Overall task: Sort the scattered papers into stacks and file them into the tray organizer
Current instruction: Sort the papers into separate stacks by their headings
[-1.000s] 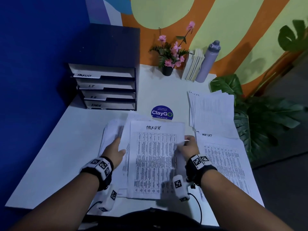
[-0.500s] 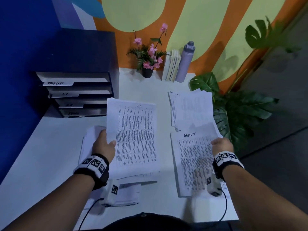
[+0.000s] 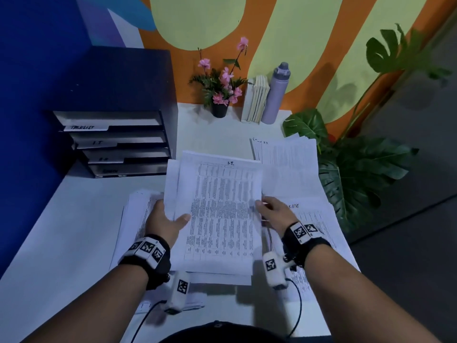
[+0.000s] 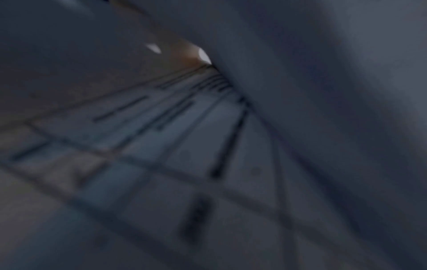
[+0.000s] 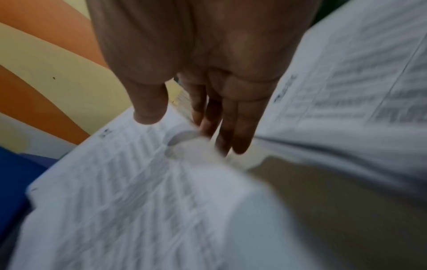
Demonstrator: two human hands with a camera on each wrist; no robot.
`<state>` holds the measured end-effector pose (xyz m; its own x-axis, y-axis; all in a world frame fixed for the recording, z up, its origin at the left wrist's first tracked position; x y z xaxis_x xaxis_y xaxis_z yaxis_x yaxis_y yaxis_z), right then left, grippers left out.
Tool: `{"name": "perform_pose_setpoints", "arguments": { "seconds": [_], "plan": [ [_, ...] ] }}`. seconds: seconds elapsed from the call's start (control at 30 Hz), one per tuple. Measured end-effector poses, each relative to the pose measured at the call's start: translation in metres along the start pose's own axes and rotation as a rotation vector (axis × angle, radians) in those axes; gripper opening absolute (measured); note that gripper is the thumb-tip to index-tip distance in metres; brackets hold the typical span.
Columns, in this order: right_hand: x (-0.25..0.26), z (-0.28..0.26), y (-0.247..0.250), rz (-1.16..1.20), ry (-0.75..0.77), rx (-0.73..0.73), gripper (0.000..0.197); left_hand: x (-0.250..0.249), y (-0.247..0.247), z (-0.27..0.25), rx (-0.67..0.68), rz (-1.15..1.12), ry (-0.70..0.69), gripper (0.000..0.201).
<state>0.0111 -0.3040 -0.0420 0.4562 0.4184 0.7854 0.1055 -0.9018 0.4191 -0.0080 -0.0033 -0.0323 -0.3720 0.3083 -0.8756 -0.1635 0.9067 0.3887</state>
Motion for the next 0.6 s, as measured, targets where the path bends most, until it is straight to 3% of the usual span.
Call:
{"name": "perform_pose_setpoints", "arguments": {
  "seconds": [0.07, 0.17, 0.3, 0.4, 0.53, 0.6],
  "plan": [
    [0.007, -0.001, -0.019, 0.062, 0.054, 0.0, 0.05, 0.003, 0.002, 0.0, 0.004, -0.022, 0.009, 0.063],
    [0.008, 0.001, -0.028, 0.075, 0.077, -0.113, 0.032, 0.015, 0.009, 0.001, 0.01, -0.045, -0.017, 0.041],
    [-0.013, 0.005, -0.04, 0.098, -0.041, -0.155, 0.05, 0.036, 0.025, -0.002, 0.058, -0.081, -0.061, 0.064],
    [-0.022, 0.0, -0.049, 0.086, -0.054, -0.17, 0.03, 0.058, 0.031, 0.001, 0.133, -0.007, -0.036, 0.065],
    [-0.023, -0.007, -0.058, 0.105, -0.055, -0.172, 0.031, 0.077, 0.036, 0.004, 0.139, -0.025, 0.038, 0.066],
    [-0.02, -0.007, -0.065, 0.092, -0.024, -0.142, 0.009, 0.079, 0.038, 0.005, 0.102, -0.044, 0.053, 0.065]
  ]
}}
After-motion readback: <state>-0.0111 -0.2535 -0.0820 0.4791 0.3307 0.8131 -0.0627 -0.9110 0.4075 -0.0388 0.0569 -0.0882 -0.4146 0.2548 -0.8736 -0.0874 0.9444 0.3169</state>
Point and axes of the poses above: each hand's wrist, its own z-axis towards the middle knuckle, its own y-axis out of the back of the hand, x = y × z, the point moved 5 cm from there along z, towards the middle knuckle, and after that the axes turned 5 degrees about -z, right-handed, at the moved point
